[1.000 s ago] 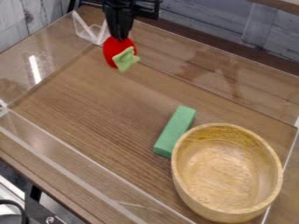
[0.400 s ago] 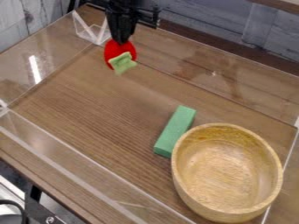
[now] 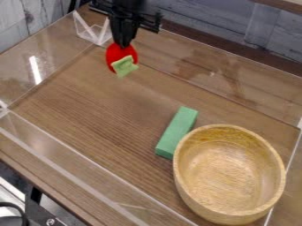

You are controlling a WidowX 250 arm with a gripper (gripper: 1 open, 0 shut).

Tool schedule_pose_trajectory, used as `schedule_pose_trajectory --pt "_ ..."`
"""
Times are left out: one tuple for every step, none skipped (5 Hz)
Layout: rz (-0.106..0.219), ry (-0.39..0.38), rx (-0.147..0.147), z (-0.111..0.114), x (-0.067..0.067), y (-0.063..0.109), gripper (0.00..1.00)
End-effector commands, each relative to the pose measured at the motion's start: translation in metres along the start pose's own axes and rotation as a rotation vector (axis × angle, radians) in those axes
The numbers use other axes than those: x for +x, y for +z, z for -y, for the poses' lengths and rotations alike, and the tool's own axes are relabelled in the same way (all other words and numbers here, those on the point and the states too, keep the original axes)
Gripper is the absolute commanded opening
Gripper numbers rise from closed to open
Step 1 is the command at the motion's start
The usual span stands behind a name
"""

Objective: Move the red fruit to the left

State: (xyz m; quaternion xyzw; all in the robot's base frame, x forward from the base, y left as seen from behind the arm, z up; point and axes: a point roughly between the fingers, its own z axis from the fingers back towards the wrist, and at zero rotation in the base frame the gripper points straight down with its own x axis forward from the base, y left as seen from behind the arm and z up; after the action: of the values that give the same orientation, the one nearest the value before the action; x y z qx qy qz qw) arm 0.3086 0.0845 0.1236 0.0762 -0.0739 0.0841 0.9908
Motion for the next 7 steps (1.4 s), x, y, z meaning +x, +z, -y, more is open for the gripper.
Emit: schedule_pose_trajectory --pt "0.053 0.030 0.015 -0.008 0.010 0.011 0.00" --pt "0.036 0.125 0.033 -0.034 0.024 -0.005 0.00" --pt "0.021 0.241 0.045 -0.062 0.037 -0.018 0.00" --pt "0.006 0.324 0.047 -0.096 0.038 -0.030 0.00" --pt "-0.013 0.408 0.052 -0.119 0.037 -0.039 0.00" --pt "-0.034 0.470 0.048 -0.122 0.032 -0.052 0.00" --pt "-0.053 0.511 0.029 -0.120 0.026 -0.058 0.00"
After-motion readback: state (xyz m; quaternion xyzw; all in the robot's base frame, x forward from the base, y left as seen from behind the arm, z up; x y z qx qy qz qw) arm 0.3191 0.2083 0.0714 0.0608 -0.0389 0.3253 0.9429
